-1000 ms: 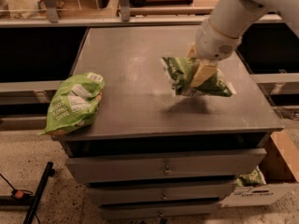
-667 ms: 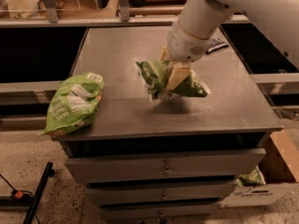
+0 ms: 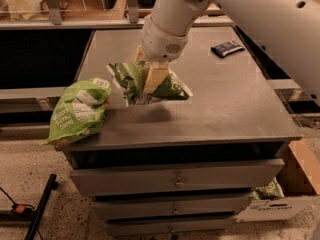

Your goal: Move green jalapeno chip bag near green rice chip bag

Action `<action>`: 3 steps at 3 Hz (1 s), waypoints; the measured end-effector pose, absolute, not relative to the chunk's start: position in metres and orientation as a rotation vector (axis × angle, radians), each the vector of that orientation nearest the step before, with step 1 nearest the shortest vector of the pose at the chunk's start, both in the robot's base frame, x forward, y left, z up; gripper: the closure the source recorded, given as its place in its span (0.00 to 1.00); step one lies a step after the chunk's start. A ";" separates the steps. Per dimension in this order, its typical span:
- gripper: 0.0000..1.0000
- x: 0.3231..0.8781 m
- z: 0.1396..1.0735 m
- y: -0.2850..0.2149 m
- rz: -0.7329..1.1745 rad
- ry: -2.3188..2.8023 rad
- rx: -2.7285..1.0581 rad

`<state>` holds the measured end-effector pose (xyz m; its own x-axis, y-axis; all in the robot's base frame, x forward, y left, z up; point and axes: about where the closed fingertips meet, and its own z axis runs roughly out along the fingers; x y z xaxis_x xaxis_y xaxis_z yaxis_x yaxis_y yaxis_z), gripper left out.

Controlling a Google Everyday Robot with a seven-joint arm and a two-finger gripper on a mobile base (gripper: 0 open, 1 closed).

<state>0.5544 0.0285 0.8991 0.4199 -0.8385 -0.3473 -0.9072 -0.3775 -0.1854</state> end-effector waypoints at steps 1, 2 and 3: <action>0.36 0.555 0.898 0.030 0.276 1.497 -2.334; 0.13 0.556 0.898 0.032 0.276 1.494 -2.333; 0.00 0.556 0.897 0.034 0.276 1.492 -2.332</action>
Offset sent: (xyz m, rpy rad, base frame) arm 0.0006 0.0019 -0.0007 0.0016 -0.0021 0.0016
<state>0.5561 0.0336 0.8967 0.4244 -0.8353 -0.3495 -0.9050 -0.3796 -0.1919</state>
